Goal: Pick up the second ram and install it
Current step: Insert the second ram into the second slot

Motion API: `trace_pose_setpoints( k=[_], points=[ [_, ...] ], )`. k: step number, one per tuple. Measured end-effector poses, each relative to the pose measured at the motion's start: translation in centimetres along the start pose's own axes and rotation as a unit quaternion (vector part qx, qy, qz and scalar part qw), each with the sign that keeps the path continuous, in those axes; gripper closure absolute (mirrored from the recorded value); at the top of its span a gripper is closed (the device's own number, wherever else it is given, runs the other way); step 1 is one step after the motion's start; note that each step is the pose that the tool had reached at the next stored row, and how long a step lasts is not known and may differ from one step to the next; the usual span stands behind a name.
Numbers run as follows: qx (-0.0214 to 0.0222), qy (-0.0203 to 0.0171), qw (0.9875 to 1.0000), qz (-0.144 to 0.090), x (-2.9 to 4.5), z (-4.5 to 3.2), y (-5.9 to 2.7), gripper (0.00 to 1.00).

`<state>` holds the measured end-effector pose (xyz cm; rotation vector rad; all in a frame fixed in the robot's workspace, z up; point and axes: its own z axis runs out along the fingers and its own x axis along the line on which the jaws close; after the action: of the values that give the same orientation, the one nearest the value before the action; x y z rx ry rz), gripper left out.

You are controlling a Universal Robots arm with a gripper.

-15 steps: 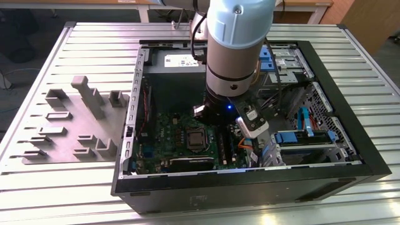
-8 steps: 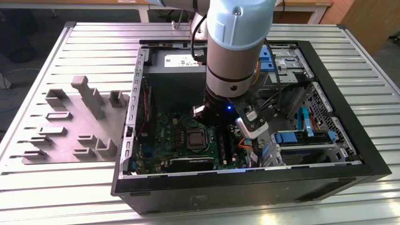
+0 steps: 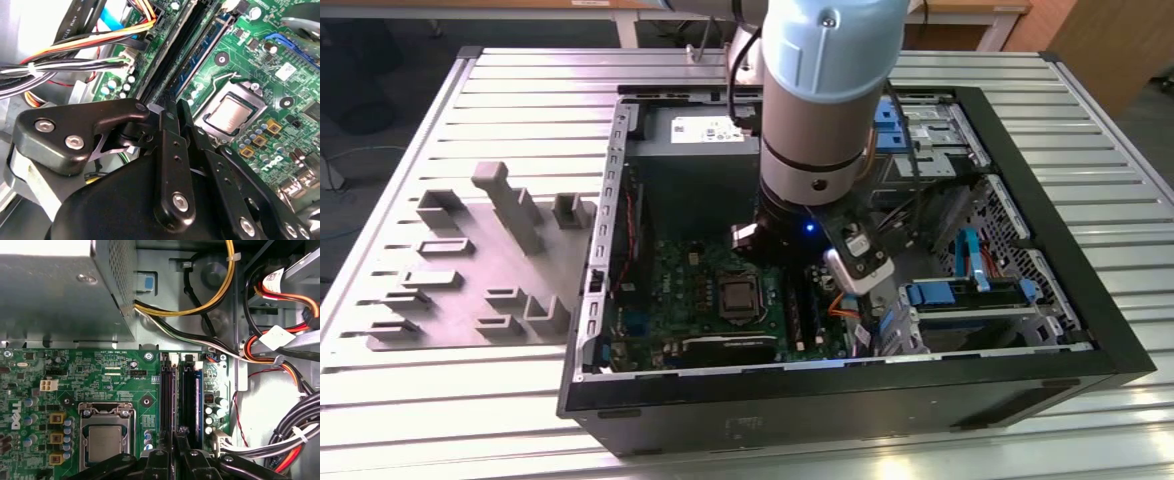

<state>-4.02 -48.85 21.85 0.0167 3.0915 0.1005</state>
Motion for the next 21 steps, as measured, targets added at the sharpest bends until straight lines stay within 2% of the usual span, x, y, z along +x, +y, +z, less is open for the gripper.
trace_pose_setpoints(
  k=[5, 14, 21],
  points=[
    [0.0, 0.0, 1.0, 0.0, -0.05, -1.05, 0.07, 0.81],
    [0.0, 0.0, 1.0, 0.0, -0.11, -2.37, 0.15, 0.81],
    [0.0026, -0.0001, 1.0, 0.001, -0.24, -2.43, 0.16, 0.81]
  ],
)
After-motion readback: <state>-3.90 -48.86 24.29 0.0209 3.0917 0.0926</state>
